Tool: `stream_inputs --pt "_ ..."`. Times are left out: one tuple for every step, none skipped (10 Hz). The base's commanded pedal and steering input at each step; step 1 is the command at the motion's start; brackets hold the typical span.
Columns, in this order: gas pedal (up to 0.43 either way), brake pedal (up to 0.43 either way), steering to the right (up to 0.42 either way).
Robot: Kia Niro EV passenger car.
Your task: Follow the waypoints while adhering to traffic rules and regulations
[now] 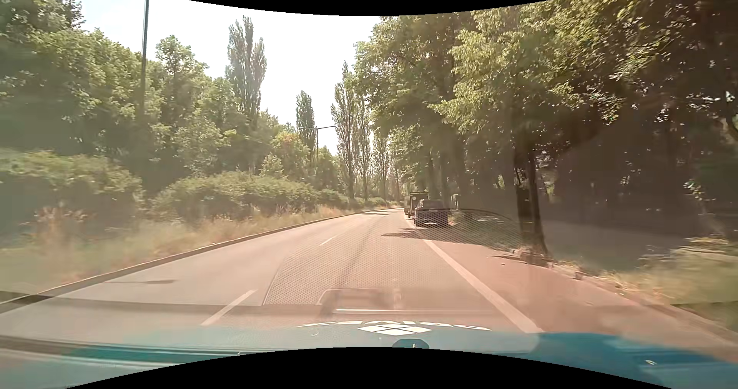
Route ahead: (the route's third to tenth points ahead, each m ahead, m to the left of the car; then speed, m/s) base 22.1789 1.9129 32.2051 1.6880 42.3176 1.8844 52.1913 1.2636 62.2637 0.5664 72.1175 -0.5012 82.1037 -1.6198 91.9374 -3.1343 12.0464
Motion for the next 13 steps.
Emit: stream_inputs --pt "0.177 0.000 0.005" --pt "0.177 0.000 0.003" --pt "0.177 0.000 0.002" --pt "0.177 0.000 0.002" --pt "0.197 0.000 0.002" --pt "0.209 0.000 0.001" --pt "0.209 0.000 0.001" --pt "0.209 0.000 0.001" --pt "0.209 0.000 0.001" --pt "0.209 0.000 0.000" --pt "0.209 0.000 -0.001" --pt "0.209 0.000 -0.001" --pt "0.209 0.000 -0.001"
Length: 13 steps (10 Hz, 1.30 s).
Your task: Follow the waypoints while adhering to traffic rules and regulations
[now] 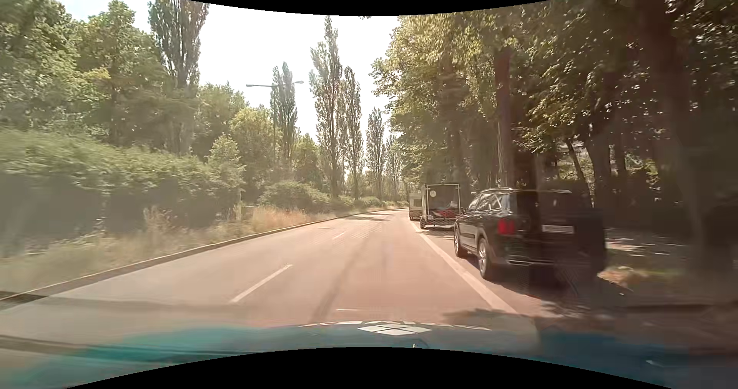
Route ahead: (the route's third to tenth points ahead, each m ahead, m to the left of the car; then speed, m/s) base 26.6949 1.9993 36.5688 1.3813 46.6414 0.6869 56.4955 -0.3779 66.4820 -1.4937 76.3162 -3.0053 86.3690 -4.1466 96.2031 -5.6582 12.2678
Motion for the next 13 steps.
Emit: stream_inputs --pt "0.209 0.000 -0.001" --pt "0.209 0.000 -0.001" --pt "0.209 0.000 -0.001" --pt "0.209 0.000 -0.001" --pt "0.209 0.000 0.000" --pt "0.220 0.000 0.000" --pt "0.220 0.000 0.001" --pt "0.220 0.000 0.004" --pt "0.228 0.000 0.006" --pt "0.228 0.000 0.009" --pt "0.228 0.000 0.010" --pt "0.228 0.000 0.011" --pt "0.228 0.000 0.011"
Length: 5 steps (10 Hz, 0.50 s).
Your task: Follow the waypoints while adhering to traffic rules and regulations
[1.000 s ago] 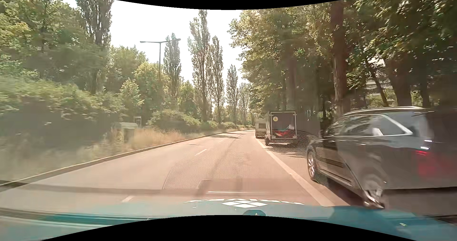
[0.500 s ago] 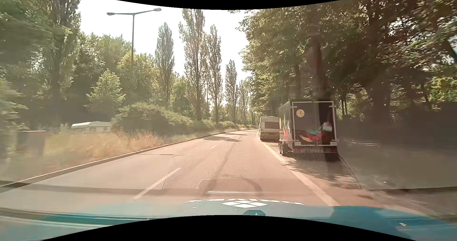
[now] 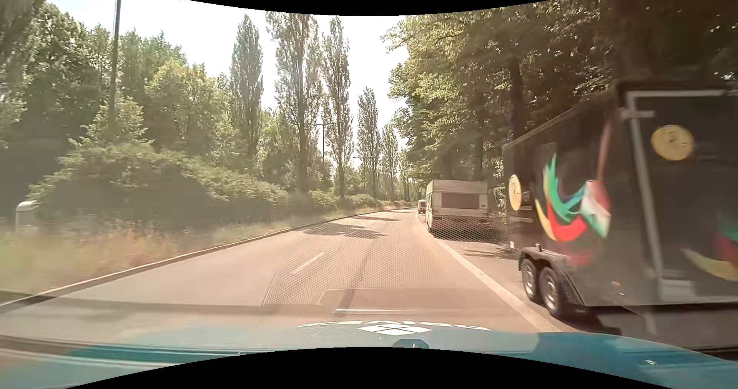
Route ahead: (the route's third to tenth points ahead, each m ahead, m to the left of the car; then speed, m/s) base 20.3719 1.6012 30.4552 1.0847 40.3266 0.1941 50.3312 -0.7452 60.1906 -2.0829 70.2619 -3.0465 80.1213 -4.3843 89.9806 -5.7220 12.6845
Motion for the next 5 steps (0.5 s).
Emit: stream_inputs --pt "0.228 0.000 0.014" --pt "0.228 0.000 0.016" --pt "0.220 0.000 0.015" --pt "0.220 0.000 0.014" --pt "0.220 0.000 0.012"
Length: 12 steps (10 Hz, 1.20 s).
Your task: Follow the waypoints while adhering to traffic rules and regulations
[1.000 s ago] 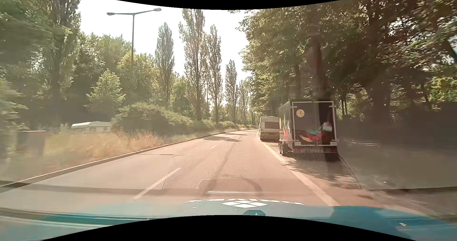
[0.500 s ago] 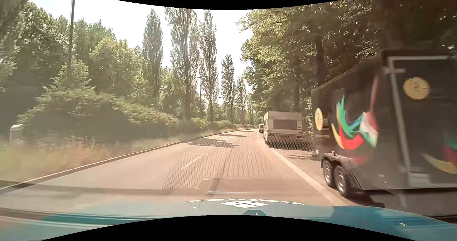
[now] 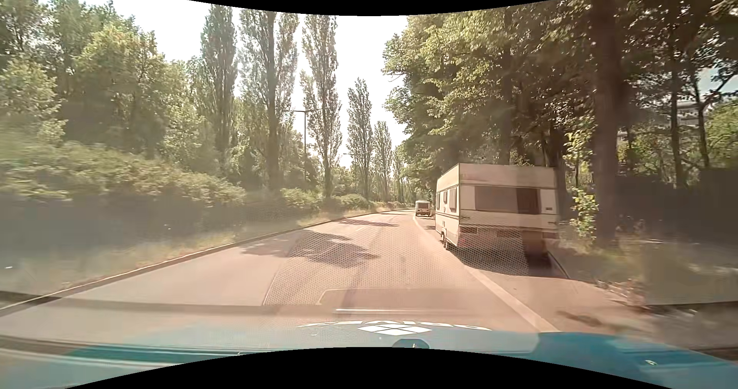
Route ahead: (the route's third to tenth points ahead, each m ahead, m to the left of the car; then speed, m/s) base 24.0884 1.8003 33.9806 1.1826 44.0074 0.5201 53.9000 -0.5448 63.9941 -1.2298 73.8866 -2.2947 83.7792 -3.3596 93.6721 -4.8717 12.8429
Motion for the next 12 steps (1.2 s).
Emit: stream_inputs --pt "0.220 0.000 0.011" --pt "0.209 0.000 0.011" --pt "0.209 0.000 0.011" --pt "0.209 0.000 0.010" --pt "0.209 0.000 0.010" --pt "0.209 0.000 0.010" --pt "0.209 0.000 0.010" --pt "0.197 0.000 0.010" --pt "0.197 0.000 0.010" --pt "0.197 0.000 0.009" --pt "0.197 0.000 0.010" --pt "0.197 0.000 0.009"
